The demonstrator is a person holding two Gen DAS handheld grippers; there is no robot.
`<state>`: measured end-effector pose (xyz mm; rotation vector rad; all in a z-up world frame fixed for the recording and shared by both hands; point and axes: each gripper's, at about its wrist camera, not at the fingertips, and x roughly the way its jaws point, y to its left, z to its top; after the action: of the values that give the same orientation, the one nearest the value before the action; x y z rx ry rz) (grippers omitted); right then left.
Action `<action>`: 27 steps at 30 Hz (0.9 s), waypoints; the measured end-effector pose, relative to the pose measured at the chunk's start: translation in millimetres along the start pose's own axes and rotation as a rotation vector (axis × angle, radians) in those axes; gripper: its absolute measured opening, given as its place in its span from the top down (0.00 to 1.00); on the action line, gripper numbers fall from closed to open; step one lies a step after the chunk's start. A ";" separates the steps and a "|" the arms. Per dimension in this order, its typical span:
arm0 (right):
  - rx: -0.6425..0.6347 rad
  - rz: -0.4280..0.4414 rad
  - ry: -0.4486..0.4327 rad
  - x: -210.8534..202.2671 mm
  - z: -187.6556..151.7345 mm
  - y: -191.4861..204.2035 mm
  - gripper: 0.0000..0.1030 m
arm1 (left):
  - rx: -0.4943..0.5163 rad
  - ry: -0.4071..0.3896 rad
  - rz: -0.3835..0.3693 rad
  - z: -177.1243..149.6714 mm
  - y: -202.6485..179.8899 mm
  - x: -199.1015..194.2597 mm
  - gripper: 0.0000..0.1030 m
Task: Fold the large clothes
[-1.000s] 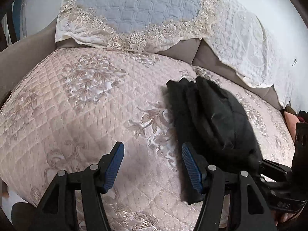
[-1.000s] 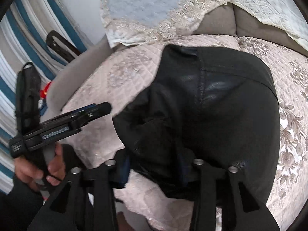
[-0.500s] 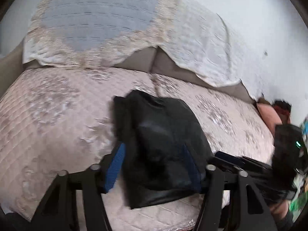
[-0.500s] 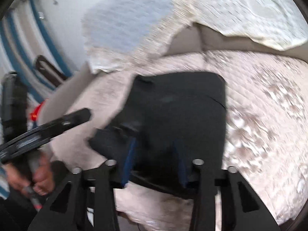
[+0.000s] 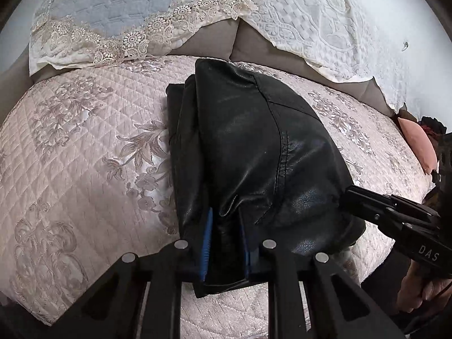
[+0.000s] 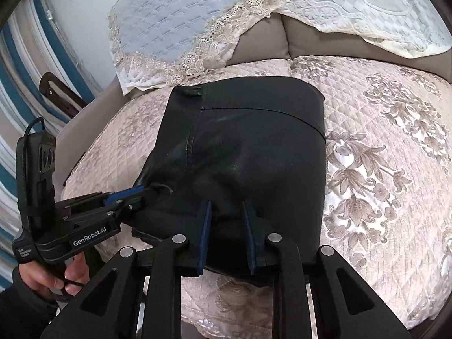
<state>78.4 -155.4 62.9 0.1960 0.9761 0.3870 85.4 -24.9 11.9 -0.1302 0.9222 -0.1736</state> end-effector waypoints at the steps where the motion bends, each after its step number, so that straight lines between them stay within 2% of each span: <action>1: -0.003 -0.007 -0.004 -2.1 0.7 0.1 0.78 | 0.004 -0.003 0.005 1.4 -1.0 -1.5 0.81; 6: -0.014 -0.024 -0.046 -14.0 11.7 -2.2 0.78 | 0.003 -0.030 0.011 13.1 -4.5 -17.9 0.81; 12: -0.026 -0.067 -0.066 -5.2 39.3 -13.3 0.78 | 0.012 -0.126 0.001 61.0 -7.5 -30.0 0.81; 15: -0.002 -0.090 -0.057 11.8 58.8 -26.9 0.78 | 0.006 -0.119 -0.005 85.3 -4.4 -7.8 0.81; 19: 0.021 -0.100 -0.030 37.9 77.3 -42.4 0.78 | -0.016 -0.040 0.031 104.4 7.4 47.3 0.81; 22: 0.025 -0.102 0.027 64.4 80.1 -51.8 0.78 | -0.044 0.013 0.020 98.8 20.8 77.8 0.82; 24: 0.020 -0.107 0.061 77.3 76.3 -53.3 0.78 | -0.029 0.001 0.032 90.2 21.8 82.3 0.83; 27: -0.031 -0.144 0.067 87.2 68.5 -48.5 0.78 | 0.008 -0.030 0.053 79.9 18.6 83.9 0.83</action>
<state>190.3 -163.7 17.6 0.0846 1.0432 0.2780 200.7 -20.9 -9.3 -0.1001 0.8944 -0.1258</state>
